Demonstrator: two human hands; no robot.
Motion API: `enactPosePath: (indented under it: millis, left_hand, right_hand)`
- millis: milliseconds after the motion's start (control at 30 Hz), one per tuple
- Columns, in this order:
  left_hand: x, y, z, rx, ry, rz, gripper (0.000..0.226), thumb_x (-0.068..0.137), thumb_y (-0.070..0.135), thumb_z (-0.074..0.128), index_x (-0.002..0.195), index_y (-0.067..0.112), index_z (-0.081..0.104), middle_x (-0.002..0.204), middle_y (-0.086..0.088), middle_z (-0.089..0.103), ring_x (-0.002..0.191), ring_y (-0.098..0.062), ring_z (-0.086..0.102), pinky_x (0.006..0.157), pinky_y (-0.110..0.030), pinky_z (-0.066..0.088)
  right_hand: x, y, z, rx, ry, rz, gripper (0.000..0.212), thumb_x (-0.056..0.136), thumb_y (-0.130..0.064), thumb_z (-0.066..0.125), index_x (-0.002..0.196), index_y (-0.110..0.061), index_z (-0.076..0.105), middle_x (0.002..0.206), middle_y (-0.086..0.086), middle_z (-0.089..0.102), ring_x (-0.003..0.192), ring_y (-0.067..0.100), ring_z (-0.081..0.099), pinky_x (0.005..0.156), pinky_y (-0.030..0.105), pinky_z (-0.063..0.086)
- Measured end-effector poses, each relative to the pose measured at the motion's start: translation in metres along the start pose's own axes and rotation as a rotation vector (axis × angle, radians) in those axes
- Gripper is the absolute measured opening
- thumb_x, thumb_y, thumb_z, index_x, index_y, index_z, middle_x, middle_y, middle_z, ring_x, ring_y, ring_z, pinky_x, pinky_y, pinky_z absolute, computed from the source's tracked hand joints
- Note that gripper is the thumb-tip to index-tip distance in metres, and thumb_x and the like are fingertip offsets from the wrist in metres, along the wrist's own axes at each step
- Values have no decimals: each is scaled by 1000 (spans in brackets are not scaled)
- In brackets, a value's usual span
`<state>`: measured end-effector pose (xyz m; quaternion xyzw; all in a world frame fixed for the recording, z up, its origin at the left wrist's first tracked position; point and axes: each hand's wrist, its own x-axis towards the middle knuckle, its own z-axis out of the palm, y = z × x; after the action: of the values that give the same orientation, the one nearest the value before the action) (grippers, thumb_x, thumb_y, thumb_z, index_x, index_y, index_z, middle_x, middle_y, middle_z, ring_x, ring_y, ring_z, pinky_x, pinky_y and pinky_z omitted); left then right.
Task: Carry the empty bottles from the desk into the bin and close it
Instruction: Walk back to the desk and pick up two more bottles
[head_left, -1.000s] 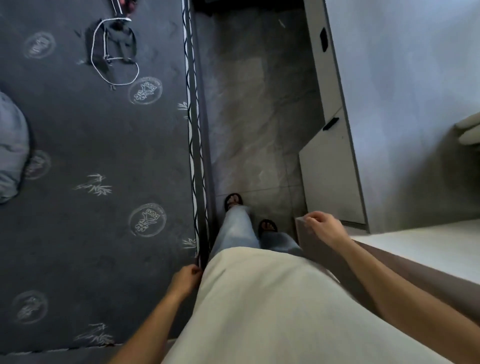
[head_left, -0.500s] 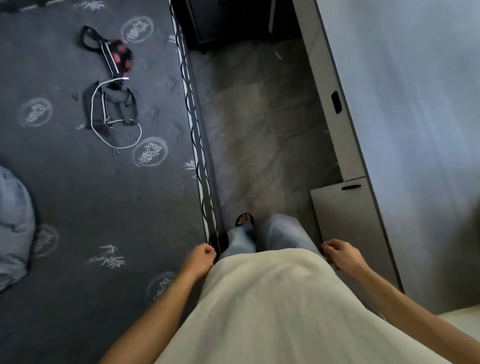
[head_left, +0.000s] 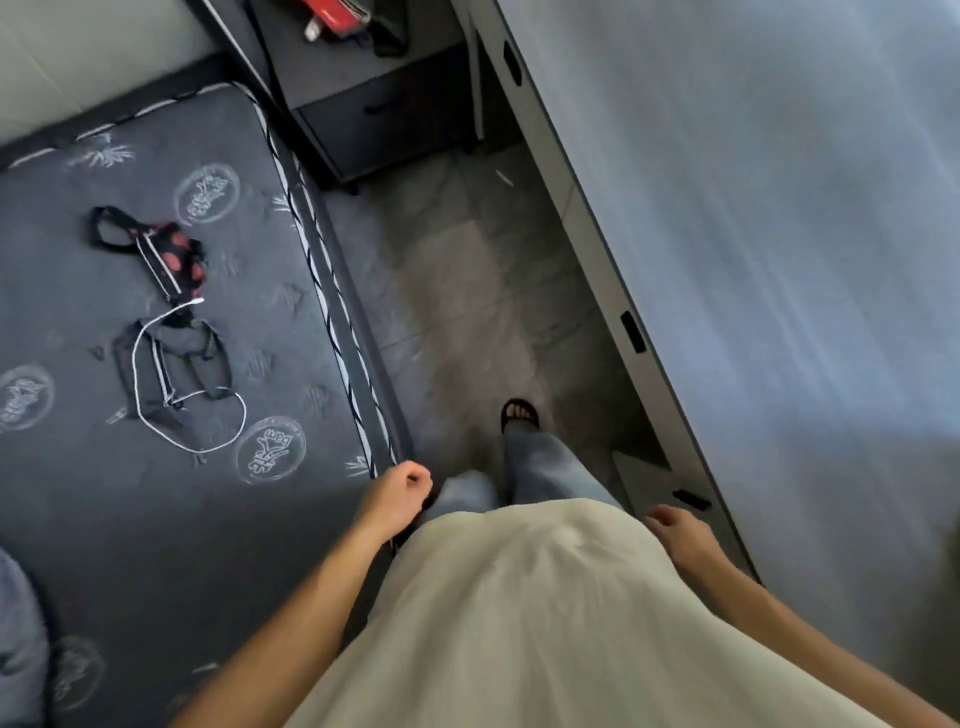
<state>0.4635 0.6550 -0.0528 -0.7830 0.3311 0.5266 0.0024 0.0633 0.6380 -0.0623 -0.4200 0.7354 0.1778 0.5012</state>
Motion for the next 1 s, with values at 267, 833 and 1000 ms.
enactPosePath:
  millis: [267,833,1000]
  left_hand:
    - [15,-10,-62,92,-26,-170,20,97,27,61,109,19,76,118,-5,74,113,-25,67,83,-30,48]
    - [225,178,-284,83,-39,-57,18,96,17,56,95,10,73,95,-15,76,89,-33,72,82,-38,56]
    - [287,287,-331,66,-43,71,12,93,25,57,88,23,68,88,-2,76,81,-26,74,76,-34,55]
  right_hand:
    - [76,-188,-87,72,32,-190,28,95,-31,54,113,-21,73,100,3,75,85,19,73,86,41,60]
    - [135,-366,-144,137,82,-71,19,94,-29,57,97,-27,75,75,-5,74,67,16,69,73,36,57]
    - [134,-371,-155,93,48,-6,22,98,-34,53,107,-33,73,108,-5,72,87,14,60,80,27,44]
